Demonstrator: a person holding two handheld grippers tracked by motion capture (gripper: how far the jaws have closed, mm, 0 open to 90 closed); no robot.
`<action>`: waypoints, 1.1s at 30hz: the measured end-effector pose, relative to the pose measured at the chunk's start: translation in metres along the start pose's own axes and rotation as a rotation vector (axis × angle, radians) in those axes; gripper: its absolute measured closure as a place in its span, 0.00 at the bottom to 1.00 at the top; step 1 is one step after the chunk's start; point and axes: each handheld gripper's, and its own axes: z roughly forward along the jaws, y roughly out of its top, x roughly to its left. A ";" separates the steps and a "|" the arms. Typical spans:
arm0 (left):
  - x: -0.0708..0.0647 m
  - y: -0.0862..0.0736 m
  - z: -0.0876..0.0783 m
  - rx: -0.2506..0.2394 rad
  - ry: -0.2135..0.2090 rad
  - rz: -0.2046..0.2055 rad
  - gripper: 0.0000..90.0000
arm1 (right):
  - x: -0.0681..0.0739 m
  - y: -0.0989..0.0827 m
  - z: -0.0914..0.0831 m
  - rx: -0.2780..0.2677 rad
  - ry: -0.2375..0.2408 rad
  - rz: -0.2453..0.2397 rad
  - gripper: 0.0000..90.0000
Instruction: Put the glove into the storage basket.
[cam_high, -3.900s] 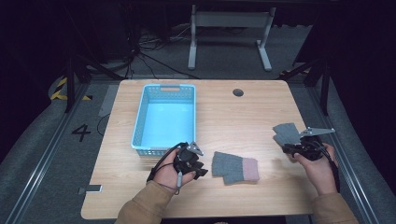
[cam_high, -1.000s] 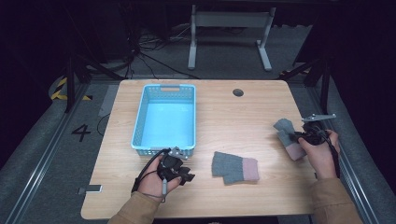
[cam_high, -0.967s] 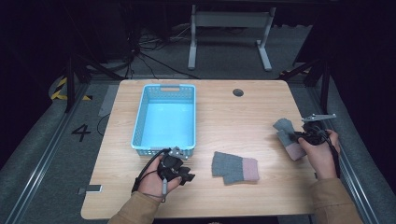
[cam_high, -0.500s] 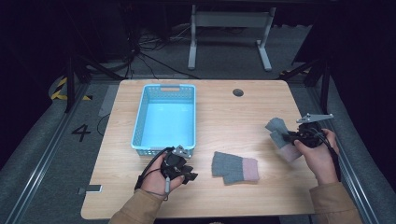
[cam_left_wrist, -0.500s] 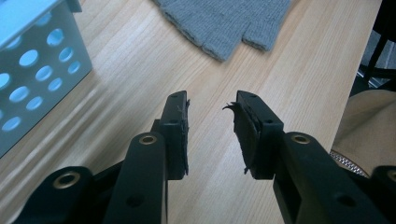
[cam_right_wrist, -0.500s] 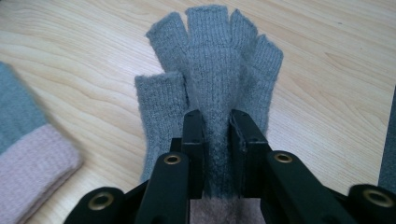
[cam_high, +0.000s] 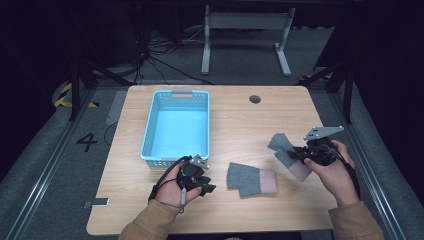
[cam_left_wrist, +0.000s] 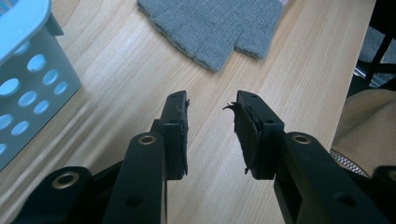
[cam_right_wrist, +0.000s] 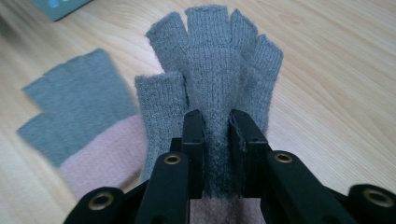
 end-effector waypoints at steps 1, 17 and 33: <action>0.000 0.000 0.000 -0.001 0.001 0.000 0.73 | 0.003 0.001 0.001 0.000 0.015 -0.013 0.87; -0.001 0.000 0.000 0.002 0.001 0.001 0.73 | 0.036 0.014 0.016 0.020 0.152 -0.183 0.86; -0.003 0.000 0.002 0.006 -0.002 0.006 0.72 | 0.059 0.017 0.038 0.057 0.230 -0.274 0.86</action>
